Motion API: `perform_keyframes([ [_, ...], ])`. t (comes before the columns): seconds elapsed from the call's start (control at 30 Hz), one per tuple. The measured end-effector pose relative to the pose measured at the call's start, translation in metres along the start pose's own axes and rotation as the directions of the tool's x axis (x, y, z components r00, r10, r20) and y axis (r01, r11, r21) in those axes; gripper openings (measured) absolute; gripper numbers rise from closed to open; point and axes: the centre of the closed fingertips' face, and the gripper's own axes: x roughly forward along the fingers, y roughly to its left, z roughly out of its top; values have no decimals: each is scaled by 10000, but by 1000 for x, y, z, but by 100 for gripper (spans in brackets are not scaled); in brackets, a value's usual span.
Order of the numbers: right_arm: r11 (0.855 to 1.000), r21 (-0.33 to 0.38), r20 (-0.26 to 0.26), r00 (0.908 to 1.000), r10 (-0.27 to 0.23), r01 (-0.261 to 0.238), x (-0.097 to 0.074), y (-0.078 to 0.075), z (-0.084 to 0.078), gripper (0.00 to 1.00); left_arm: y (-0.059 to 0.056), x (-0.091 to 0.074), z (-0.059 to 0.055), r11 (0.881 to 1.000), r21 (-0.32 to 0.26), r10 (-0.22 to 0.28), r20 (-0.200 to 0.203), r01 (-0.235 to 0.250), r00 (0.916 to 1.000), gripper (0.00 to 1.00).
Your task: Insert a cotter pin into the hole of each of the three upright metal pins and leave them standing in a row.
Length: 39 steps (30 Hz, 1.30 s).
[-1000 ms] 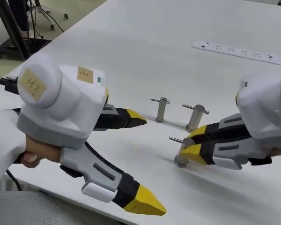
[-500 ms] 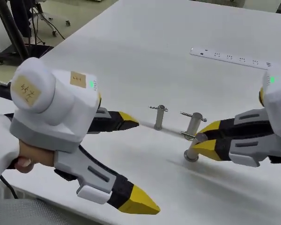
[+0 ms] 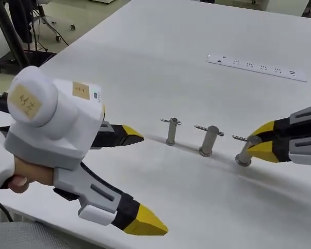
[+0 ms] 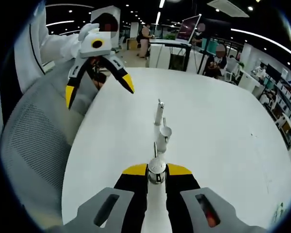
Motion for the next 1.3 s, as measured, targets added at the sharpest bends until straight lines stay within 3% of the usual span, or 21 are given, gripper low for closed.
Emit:
perform_keyframes([
  [0.43,9967,794,55,9998,179,-183,8,-19,-14,7,2,-7,-4,9998,-138,131,-76,-132,9999,94],
  [0.73,9955,892,1,9995,320,-319,7,-13,-20,8,2,-8,-9,9998,-150,109,-243,-112,9996,93],
  [1.03,9941,1044,23,9995,304,-304,9,-14,-22,8,2,-8,-7,9998,-145,107,-227,-111,9997,92],
  [1.2,9908,1274,183,9988,446,-466,9,-13,-22,8,6,-8,-5,9992,-259,298,-58,-300,9995,90],
  [1.3,9935,1026,84,9988,482,-488,7,-10,-21,8,13,-8,-6,9977,-201,650,-106,-652,9978,86],
])
